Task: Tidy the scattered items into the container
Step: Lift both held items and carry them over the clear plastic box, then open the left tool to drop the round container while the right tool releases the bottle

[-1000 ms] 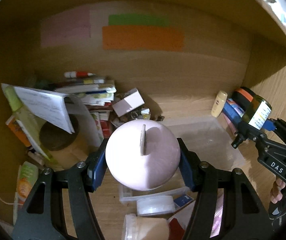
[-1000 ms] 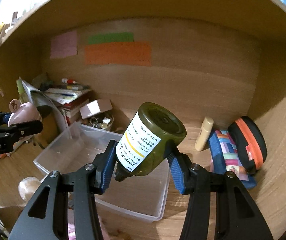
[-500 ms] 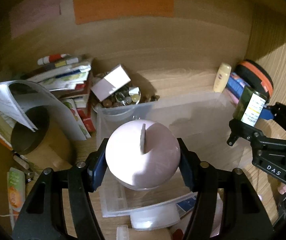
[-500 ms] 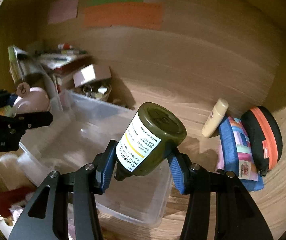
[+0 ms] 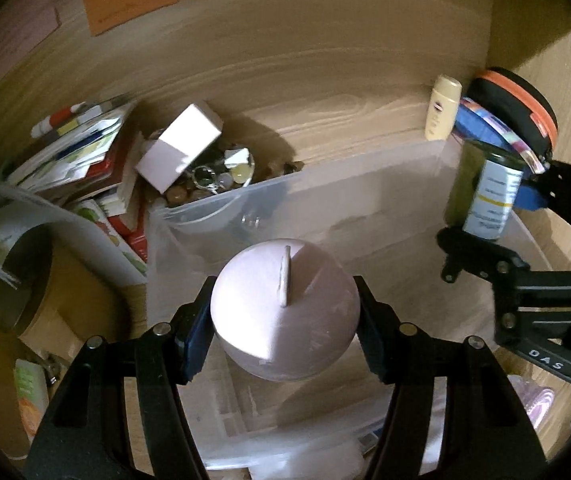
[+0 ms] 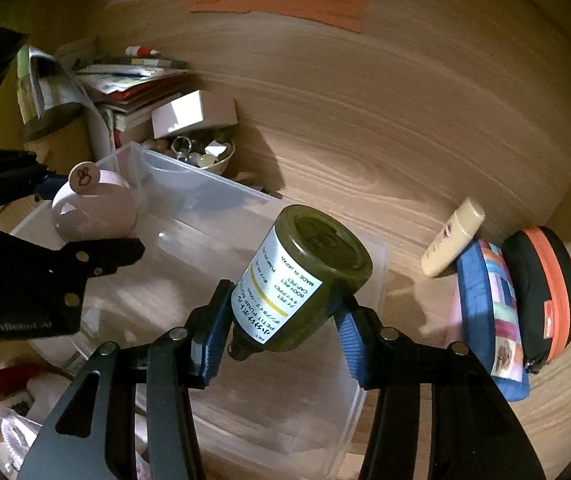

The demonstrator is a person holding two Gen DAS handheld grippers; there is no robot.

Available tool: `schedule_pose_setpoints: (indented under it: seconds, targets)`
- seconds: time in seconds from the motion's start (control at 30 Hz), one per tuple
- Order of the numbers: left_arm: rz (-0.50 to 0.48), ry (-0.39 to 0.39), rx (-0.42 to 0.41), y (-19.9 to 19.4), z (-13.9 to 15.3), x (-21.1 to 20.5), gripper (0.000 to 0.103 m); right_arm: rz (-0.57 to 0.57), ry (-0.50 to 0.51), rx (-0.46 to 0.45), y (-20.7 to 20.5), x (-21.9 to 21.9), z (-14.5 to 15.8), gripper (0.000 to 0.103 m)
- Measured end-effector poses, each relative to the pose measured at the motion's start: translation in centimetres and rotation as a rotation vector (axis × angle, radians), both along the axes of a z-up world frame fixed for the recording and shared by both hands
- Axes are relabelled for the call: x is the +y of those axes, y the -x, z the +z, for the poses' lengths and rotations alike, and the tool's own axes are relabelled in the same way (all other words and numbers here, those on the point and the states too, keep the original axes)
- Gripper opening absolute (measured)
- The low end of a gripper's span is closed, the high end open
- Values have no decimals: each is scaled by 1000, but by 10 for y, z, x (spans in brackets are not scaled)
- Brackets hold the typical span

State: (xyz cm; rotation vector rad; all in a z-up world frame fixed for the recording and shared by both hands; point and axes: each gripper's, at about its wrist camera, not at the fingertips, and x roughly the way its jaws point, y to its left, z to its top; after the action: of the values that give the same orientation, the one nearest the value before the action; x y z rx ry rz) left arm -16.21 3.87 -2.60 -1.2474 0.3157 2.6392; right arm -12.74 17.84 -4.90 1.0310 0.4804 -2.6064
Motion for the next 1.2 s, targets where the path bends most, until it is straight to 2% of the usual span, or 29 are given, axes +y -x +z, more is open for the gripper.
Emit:
schedule_pose_setpoints:
  seconds: [0.43, 0.67, 1.0, 1.2]
  targets:
    - [-52, 43, -91, 5, -15, 10, 63, 38, -60, -65, 10, -14, -14, 46]
    - [-53, 20, -129, 8, -18, 7, 63, 50, -51, -100, 15, -15, -17, 46]
    - [-86, 66, -80, 1, -16, 12, 66, 45, -54, -92, 12, -14, -18, 48]
    - [-95, 80, -53, -3, -15, 15, 69, 23, -48, -66, 7, -8, -12, 60]
